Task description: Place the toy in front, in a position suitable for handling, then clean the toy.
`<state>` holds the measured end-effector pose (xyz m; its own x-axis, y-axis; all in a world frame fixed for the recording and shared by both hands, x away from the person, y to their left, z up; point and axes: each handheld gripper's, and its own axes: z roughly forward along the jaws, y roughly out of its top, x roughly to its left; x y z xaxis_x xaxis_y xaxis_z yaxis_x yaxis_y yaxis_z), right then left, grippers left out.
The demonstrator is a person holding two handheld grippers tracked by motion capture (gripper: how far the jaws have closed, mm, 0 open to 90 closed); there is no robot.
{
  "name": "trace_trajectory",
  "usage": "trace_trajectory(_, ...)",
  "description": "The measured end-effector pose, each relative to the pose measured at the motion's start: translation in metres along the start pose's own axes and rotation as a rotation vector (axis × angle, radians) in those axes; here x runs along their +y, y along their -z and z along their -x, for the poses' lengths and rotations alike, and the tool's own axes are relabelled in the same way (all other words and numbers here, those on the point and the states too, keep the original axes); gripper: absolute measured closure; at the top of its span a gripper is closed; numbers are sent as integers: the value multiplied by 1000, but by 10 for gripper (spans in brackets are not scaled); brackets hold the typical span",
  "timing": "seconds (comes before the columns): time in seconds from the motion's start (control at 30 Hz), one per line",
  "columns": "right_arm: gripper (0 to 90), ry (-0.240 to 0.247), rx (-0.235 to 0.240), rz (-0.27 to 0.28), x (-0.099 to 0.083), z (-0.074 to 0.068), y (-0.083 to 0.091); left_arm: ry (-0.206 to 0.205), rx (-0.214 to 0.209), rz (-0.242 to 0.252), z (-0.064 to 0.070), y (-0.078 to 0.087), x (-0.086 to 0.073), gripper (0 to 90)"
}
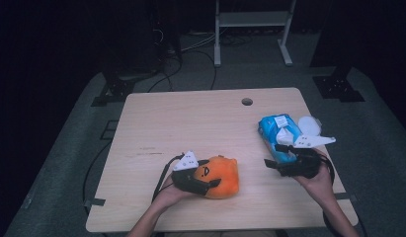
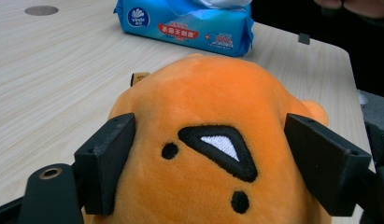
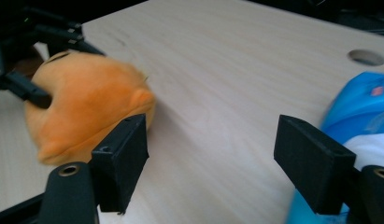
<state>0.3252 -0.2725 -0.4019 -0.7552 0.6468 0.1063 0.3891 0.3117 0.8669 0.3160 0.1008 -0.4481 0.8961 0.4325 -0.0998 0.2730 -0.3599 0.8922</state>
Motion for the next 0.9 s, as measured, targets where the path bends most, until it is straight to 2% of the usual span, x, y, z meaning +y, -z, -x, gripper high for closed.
trace_trajectory(0.1, 248, -4, -28, 21, 6, 13, 5, -11, 5, -6, 2, 0, 0, 183)
trace_trajectory(0.27, 249, -5, -116, 4, 12, 38, 8, -13, 7, 1, 3, 0, -2, 176)
trace_trajectory(0.3, 249, -5, -116, 4, 12, 38, 8, -13, 7, 1, 3, 0, -2, 176)
trace_trajectory(0.33, 251, -14, -131, -10, 12, 47, 7, -12, 4, 7, 3, 1, -3, 175)
trace_trajectory(0.37, 251, -14, -131, -10, 12, 47, 7, -12, 4, 7, 3, 1, -3, 175)
trace_trajectory(0.4, 260, -17, -155, -33, 11, 55, 4, -8, 0, 10, 2, 1, -4, 174)
trace_trajectory(0.43, 260, -17, -155, -33, 11, 55, 4, -8, 0, 10, 2, 1, -4, 174)
trace_trajectory(0.47, 274, -28, -162, -48, 9, 63, -1, -6, -2, 10, 1, 1, -4, 173)
trace_trajectory(0.53, 281, -38, -172, -67, 7, 67, -7, -6, -2, 12, 1, 1, -5, 171)
trace_trajectory(0.6, 320, -44, -192, -85, 4, 71, -11, -7, -2, 12, 1, 1, -5, 168)
trace_trajectory(0.7, 437, -67, -205, -92, -2, 76, -13, -7, -1, 13, 2, 0, -5, 164)
trace_trajectory(0.8, 570, -124, -208, -103, -8, 80, -13, -13, 2, 11, 3, 0, -5, 161)
trace_trajectory(0.9, 614, -148, -200, -107, -10, 82, -14, -12, 4, 10, 4, 0, -4, 148)
